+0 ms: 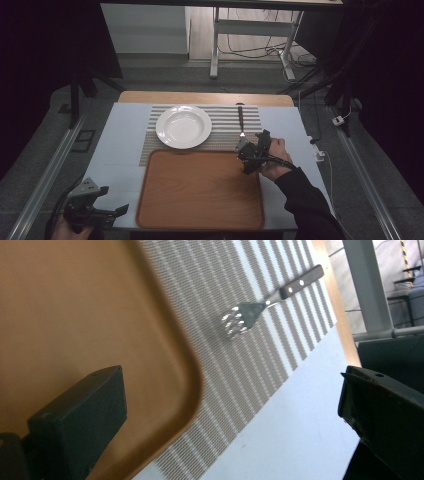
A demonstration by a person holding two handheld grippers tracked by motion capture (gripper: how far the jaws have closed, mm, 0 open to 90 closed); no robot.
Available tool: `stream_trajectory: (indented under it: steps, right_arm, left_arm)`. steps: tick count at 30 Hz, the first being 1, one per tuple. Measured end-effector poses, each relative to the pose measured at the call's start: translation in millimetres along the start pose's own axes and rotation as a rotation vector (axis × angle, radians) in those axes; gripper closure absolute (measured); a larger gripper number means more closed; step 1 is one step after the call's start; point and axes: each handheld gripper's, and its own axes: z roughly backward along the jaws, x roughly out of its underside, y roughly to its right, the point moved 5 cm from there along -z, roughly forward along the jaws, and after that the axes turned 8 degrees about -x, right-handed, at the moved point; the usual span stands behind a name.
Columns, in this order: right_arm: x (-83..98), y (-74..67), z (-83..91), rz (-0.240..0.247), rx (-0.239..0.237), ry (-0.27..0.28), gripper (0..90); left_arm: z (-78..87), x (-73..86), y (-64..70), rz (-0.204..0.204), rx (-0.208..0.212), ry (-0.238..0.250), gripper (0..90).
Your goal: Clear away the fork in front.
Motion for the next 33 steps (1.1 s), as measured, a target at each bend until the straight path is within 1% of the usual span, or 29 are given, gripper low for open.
stream_trajectory:
  steps: [2,4,5,6,7,9,10,14,15,18,19,22,24,25,26,28,29,30,31,32,33]
  right_arm:
    - [-2.3,3.7,-4.6,-0.004,0.012,-0.003,0.4]
    - [-4.7,7.8,-8.8,0.006,0.017,-0.011,0.6]
    - [-5.7,9.0,-10.8,0.001,0.015,-0.017,1.1]
    - [-7.4,12.1,-13.1,0.018,0.031,-0.017,1.1]
    - [-8.8,14.3,-15.4,0.025,0.035,-0.02,1.8]
    - [-10.2,16.2,-17.6,0.028,0.037,-0.024,2.5]
    - [-12.8,19.5,-22.9,0.031,0.042,-0.026,3.7]
    - [-16.2,25.9,-33.4,0.048,0.059,-0.053,7.0]
    - [-16.7,27.8,-36.2,0.06,0.062,-0.06,7.9]
    - [-18.0,30.0,-41.2,0.065,0.07,-0.067,9.8]
    - [-19.0,30.4,-44.6,0.067,0.065,-0.064,11.3]
    - [-21.2,29.5,-52.8,0.1,0.073,-0.08,19.2]
    - [-21.4,27.5,-57.3,0.113,0.06,-0.089,25.9]
    - [-21.4,27.5,-57.3,0.113,0.06,-0.089,25.9]
    - [-20.8,26.4,-61.1,0.124,0.065,-0.098,30.0]
    - [-20.7,25.8,-63.7,0.151,0.067,-0.104,35.1]
    - [-20.3,23.9,-65.6,0.153,0.041,-0.101,37.5]
    - [-20.0,22.5,-66.9,0.166,0.064,-0.106,40.0]
    - [-19.6,20.9,-68.6,0.18,0.069,-0.105,43.9]
    - [-19.7,19.1,-70.6,0.19,0.053,-0.091,45.9]
    - [-19.7,19.2,-71.2,0.214,0.083,-0.096,48.1]
  left_arm:
    - [0.0,0.0,-0.1,0.0,-0.001,0.0,3.7]
    - [0.0,0.0,-0.1,0.0,0.0,0.0,3.7]
    - [0.0,0.0,-0.2,0.0,0.0,0.0,3.8]
    - [-0.1,0.0,-0.1,0.0,0.0,0.0,3.8]
    - [-0.1,0.0,-0.1,0.0,0.0,-0.001,3.8]
    - [-0.1,0.0,-0.2,0.0,0.001,-0.001,3.8]
    - [-0.2,0.0,-0.2,0.001,0.001,-0.001,3.8]
    - [-0.2,0.0,-0.3,0.002,0.002,-0.001,3.8]
    - [-0.2,0.0,-0.3,0.002,0.003,-0.001,3.8]
    - [-0.2,0.0,-0.3,0.003,0.004,-0.002,3.8]
    - [-0.2,0.0,-0.3,0.002,0.004,-0.002,3.8]
    - [-0.4,0.0,-0.2,0.003,0.005,-0.003,3.9]
    - [-0.3,0.0,-0.2,0.003,0.006,-0.003,3.9]
    - [-0.3,0.0,-0.3,0.003,0.006,-0.002,3.9]
    - [-0.3,0.0,-0.3,0.003,0.006,-0.002,3.9]
    - [-0.4,0.0,-0.3,0.003,0.006,-0.003,4.0]
    - [-0.4,0.0,-0.3,0.002,0.006,-0.003,4.0]
    - [-0.4,0.1,-0.2,0.002,0.007,-0.003,4.0]
    - [-0.4,0.0,-0.3,0.002,0.007,-0.003,4.0]
    - [-0.4,0.0,-0.2,0.002,0.007,-0.003,4.0]
    - [-0.4,0.0,-0.2,0.002,0.007,-0.004,4.0]
